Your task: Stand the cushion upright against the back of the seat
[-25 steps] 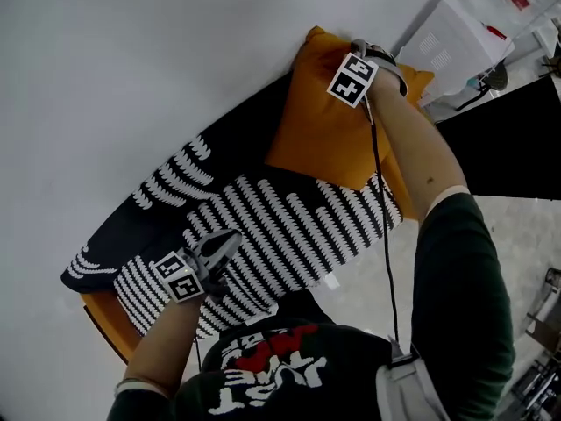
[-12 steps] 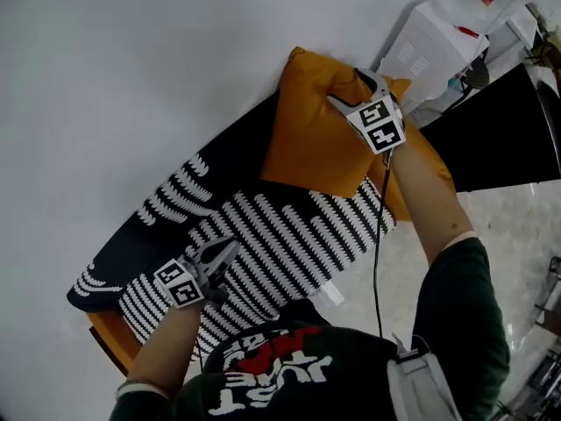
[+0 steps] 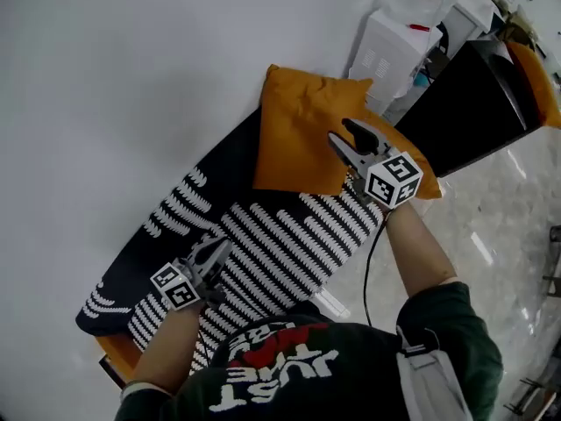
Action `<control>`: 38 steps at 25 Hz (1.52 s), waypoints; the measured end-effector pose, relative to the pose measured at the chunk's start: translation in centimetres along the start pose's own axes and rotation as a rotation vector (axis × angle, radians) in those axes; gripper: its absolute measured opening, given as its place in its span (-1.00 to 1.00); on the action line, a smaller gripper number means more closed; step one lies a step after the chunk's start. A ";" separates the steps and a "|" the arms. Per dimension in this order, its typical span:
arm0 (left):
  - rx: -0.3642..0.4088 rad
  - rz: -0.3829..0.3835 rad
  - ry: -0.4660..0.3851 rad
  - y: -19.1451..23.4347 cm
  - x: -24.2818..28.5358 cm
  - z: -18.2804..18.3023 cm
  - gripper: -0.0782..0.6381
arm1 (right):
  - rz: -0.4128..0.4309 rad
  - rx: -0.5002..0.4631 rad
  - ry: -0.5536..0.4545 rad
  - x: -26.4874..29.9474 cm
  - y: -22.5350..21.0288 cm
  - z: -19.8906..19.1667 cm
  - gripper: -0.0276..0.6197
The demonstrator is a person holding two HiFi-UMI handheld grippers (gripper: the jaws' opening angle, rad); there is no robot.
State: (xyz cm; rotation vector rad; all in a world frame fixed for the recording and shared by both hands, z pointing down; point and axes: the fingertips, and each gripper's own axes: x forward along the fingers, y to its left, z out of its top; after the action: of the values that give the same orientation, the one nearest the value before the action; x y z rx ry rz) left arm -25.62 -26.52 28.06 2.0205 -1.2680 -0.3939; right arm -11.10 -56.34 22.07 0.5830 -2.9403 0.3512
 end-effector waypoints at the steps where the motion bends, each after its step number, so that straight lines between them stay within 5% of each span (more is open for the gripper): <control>1: 0.010 -0.016 -0.008 -0.6 -0.5 0.5 -0.75 | -0.011 0.019 -0.002 -1.3 1.0 -0.1 -0.31; 9: 0.142 -0.140 -0.048 -7.2 -10.5 4.1 -0.75 | -0.161 0.111 0.027 -12.1 13.9 -1.2 -0.79; 17: 0.270 -0.189 -0.023 -13.5 -27.9 3.7 -0.75 | -0.204 0.144 0.086 -21.4 34.6 -4.1 -0.83; 21: 0.272 -0.194 -0.034 -15.2 -34.3 3.4 -0.75 | -0.236 0.155 0.107 -24.9 42.5 -5.2 -0.83; 27: 0.242 -0.227 -0.076 -16.7 -37.8 1.7 -0.75 | -0.278 0.147 0.087 -28.9 47.5 -4.8 -0.84; 38: 0.246 -0.257 -0.058 -20.2 -36.5 -0.5 -0.75 | -0.330 0.205 0.045 -34.6 49.0 -6.0 -0.84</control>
State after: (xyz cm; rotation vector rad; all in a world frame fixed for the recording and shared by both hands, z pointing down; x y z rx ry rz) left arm -29.28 11.06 10.17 2.4086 -1.1393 -0.4366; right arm 2.08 1.68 12.23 1.0530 -2.7158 0.6193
